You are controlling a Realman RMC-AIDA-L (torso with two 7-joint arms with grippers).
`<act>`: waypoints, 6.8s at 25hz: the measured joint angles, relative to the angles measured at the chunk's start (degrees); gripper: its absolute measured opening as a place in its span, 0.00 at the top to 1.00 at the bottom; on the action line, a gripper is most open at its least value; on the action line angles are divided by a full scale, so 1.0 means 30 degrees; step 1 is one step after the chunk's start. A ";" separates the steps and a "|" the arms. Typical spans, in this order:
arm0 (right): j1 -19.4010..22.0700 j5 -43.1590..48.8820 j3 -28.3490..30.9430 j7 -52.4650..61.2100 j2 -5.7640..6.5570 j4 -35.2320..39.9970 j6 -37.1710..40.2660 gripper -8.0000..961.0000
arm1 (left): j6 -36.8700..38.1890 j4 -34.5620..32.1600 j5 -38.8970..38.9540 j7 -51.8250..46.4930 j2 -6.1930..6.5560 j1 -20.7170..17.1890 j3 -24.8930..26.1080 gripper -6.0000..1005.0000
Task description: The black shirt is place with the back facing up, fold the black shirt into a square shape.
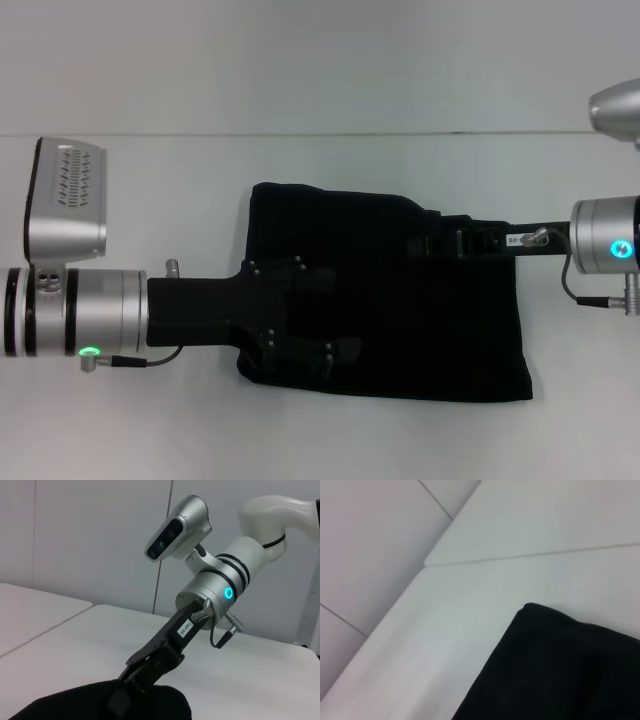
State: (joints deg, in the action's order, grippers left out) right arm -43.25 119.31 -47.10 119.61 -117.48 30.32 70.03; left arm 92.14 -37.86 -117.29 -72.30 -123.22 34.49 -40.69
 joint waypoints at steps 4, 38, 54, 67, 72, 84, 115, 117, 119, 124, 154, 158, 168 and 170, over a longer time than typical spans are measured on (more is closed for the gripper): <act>0.0063 0.0013 0.0081 0.0084 0.0132 -0.0259 -0.0249 0.87 | 0.0064 -0.0045 0.0161 -0.0027 0.0000 -0.0006 0.0001 0.07; -0.0006 0.0655 -0.1393 0.1173 0.0450 -0.1493 -0.0811 0.35 | 0.0108 -0.0035 0.0249 -0.0272 -0.0001 -0.0043 0.0001 0.07; 0.0123 0.1376 -0.1312 0.1439 0.0836 -0.1358 -0.1315 0.34 | -0.0023 0.0021 0.0255 -0.0274 -0.0077 0.0049 0.0000 0.07; 0.0077 0.1393 -0.1298 0.1323 0.1143 -0.1286 -0.0424 0.32 | -0.0088 0.0004 0.0280 -0.0272 -0.0079 0.0147 -0.0028 0.07; 0.0065 0.1393 -0.1261 0.1434 0.1278 -0.1286 0.0061 0.22 | -0.0100 -0.0004 0.0280 -0.0291 -0.0063 0.0260 -0.0029 0.07; 0.0084 0.1391 -0.1357 0.1525 0.1397 -0.1432 0.0229 0.21 | -0.0105 -0.0027 0.0279 -0.0332 -0.0001 0.0260 0.0000 0.07; -0.0108 0.1391 -0.1856 0.1699 0.1124 -0.1464 0.1066 0.22 | -0.0129 0.0017 0.0278 -0.0333 0.0000 0.0164 0.0001 0.07; -0.0102 0.1390 -0.1853 0.1701 0.1105 -0.1464 0.1061 0.22 | -0.0128 -0.0002 0.0278 -0.0334 -0.0001 0.0181 0.0001 0.07; -0.0099 0.1391 -0.1849 0.1702 0.1077 -0.1464 0.1059 0.22 | -0.0128 -0.0020 0.0278 -0.0334 0.0000 0.0185 0.0001 0.07; -0.0089 0.1391 -0.1835 0.1718 0.1046 -0.1477 0.1067 0.28 | -0.0128 -0.0036 0.0278 -0.0333 0.0002 0.0213 0.0000 0.07; 0.0015 0.1214 -0.0682 0.0509 0.0844 -0.1492 0.1133 0.89 | -0.0127 -0.0097 0.0278 -0.0509 0.0136 0.0280 0.0000 0.07; 0.0075 0.1214 0.0119 -0.0178 0.0841 -0.1473 0.1620 0.89 | -0.0127 -0.0098 0.0278 -0.0509 0.0146 0.0275 0.0063 0.07; 0.0056 0.1158 0.1431 -0.1462 0.0859 -0.0986 0.2618 0.89 | -0.0093 -0.0292 0.0329 -0.0619 0.0199 0.0304 0.0230 0.07; 0.0049 0.1122 0.1434 -0.1483 0.0860 -0.0714 0.2739 0.89 | -0.0095 -0.0332 0.0374 -0.0720 0.0203 0.0307 0.0234 0.07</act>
State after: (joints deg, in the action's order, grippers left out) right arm -43.10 122.68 -42.80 115.16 -114.90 28.17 78.24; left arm 91.86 -38.85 -116.17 -74.46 -122.61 35.41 -39.99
